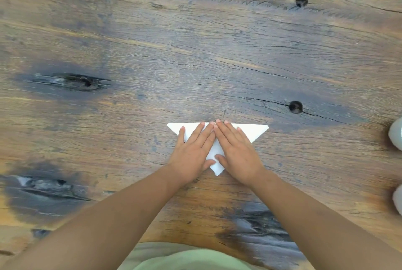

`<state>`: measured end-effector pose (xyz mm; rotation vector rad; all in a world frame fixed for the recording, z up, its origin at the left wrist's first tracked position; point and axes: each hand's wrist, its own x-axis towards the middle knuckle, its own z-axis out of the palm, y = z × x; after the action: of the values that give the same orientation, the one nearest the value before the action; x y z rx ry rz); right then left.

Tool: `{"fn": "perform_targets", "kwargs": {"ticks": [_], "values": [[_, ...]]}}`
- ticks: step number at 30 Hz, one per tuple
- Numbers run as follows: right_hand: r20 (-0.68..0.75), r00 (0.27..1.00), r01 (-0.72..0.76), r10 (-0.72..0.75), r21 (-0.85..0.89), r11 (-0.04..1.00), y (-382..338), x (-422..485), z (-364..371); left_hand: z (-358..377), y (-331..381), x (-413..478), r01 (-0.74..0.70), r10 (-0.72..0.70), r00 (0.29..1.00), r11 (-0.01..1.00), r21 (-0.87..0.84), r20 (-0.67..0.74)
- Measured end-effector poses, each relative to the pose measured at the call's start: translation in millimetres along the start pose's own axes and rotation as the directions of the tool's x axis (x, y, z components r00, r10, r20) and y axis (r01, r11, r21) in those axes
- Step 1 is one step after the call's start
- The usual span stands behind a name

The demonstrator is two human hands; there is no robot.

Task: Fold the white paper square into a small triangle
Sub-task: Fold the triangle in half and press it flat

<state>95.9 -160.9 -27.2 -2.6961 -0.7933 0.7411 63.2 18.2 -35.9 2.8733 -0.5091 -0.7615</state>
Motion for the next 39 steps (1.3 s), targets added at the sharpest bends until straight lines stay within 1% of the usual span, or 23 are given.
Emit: {"fn": "perform_targets", "kwargs": {"ticks": [2,7,16,23,26,30,33,34,36,39], "values": [[-0.002,1.000,0.007,-0.007,-0.010,1.000,0,0,0,0,-1,-3,0.010,-0.009,1.000,1.000,0.004,-0.030],[0.005,1.000,0.001,-0.001,-0.029,1.000,-2,-1,-1,-1,-19,-18,0.120,-0.120,0.989,0.993,-0.005,-0.082],[0.006,1.000,-0.016,0.017,-0.016,1.000,-5,-1,-3,4,-60,-60,0.231,-0.231,0.973,0.973,-0.026,-0.004],[0.006,1.000,-0.025,0.025,-0.012,1.000,-4,0,-2,4,-57,-58,0.243,-0.243,0.970,0.970,-0.029,0.000],[-0.006,1.000,-0.027,0.027,0.006,1.000,-6,0,-3,5,-57,-57,0.238,-0.239,0.971,0.970,-0.038,-0.018],[-0.155,0.978,-0.126,0.141,0.105,0.987,-1,0,-13,0,-46,-46,0.211,-0.219,0.973,0.973,-0.096,-0.078],[-0.243,0.942,-0.183,0.230,0.202,0.962,8,8,-24,-6,-26,-31,0.141,-0.149,0.986,0.984,-0.106,-0.079],[-0.247,0.936,-0.194,0.251,0.234,0.953,11,12,-27,-7,-17,-27,0.117,-0.124,0.990,0.988,-0.099,-0.064],[-0.207,0.942,-0.208,0.265,0.261,0.943,15,20,-34,-5,1,-19,0.087,-0.089,0.996,0.993,-0.081,-0.029],[-0.098,0.968,-0.207,0.233,0.221,0.953,21,36,-43,2,25,-14,0.085,-0.084,0.996,0.996,-0.041,0.011]]}}
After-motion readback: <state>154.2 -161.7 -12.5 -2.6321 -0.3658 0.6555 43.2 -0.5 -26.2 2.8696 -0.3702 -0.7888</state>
